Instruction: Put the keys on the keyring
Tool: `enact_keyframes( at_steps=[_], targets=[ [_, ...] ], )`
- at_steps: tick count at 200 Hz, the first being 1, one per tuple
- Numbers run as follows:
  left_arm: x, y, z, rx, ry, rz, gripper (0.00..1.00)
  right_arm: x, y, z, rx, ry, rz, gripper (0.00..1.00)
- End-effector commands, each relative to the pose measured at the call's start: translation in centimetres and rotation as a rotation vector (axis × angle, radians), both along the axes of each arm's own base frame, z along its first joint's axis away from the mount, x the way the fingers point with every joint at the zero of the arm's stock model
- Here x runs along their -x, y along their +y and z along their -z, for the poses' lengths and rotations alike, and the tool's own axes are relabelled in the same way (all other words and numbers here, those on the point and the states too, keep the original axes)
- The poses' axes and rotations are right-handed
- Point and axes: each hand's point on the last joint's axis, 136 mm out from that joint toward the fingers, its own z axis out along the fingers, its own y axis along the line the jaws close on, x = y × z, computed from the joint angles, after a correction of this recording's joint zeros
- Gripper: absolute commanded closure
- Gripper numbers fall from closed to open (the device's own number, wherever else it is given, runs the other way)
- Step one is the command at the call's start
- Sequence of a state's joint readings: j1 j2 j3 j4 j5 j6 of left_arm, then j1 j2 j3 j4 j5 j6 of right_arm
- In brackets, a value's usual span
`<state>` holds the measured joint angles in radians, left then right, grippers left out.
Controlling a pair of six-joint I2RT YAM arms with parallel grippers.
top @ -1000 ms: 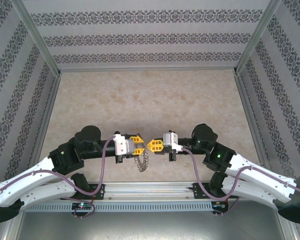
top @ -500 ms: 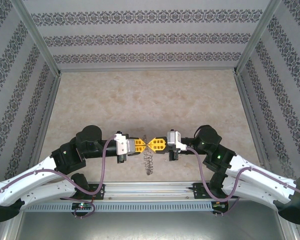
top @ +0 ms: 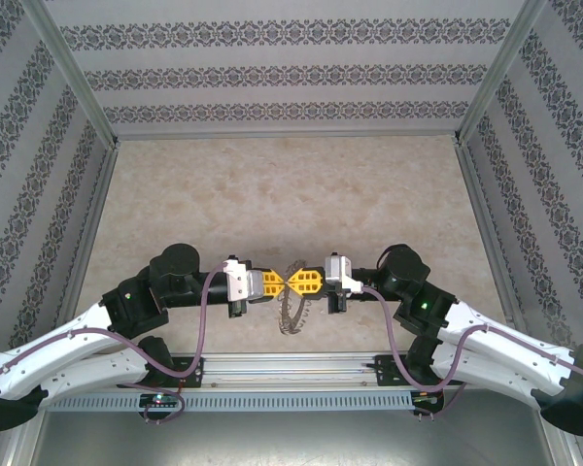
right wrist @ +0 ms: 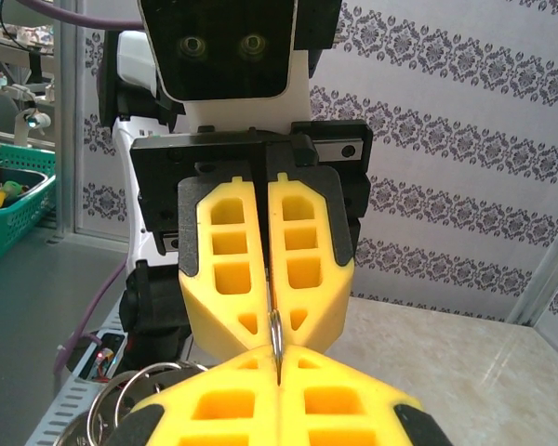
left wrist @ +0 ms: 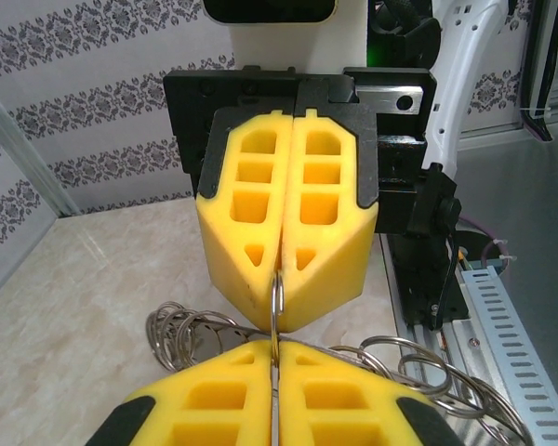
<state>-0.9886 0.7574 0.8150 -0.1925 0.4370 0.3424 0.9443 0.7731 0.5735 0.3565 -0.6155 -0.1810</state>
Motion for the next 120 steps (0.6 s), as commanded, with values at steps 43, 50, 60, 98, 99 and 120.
enact_keyframes(
  at_steps=[43,50,60,98,99,120],
  targets=[
    [0.6,0.1,-1.4,0.016,-0.032,0.019,1.0,-1.2,-0.5,0.3,0.031,-0.004,0.089,0.82],
    [0.5,0.2,-1.2,0.001,-0.031,0.013,1.0,-1.3,-0.7,0.4,0.042,-0.008,0.099,0.79],
    [0.5,0.4,-0.7,-0.029,-0.025,0.007,1.0,-1.5,-0.9,0.6,0.065,-0.016,0.12,0.75],
    [0.2,1.5,1.0,-0.18,0.003,-0.024,1.0,-1.8,-1.8,1.5,0.17,-0.041,0.168,0.72],
    [0.2,1.5,1.2,-0.186,0.004,-0.025,1.0,-1.7,-1.9,1.5,0.17,-0.041,0.168,0.72],
    [0.0,1.9,2.0,-0.256,0.02,-0.036,1.0,-1.1,-1.9,1.7,0.187,-0.048,0.145,0.72]
  ],
)
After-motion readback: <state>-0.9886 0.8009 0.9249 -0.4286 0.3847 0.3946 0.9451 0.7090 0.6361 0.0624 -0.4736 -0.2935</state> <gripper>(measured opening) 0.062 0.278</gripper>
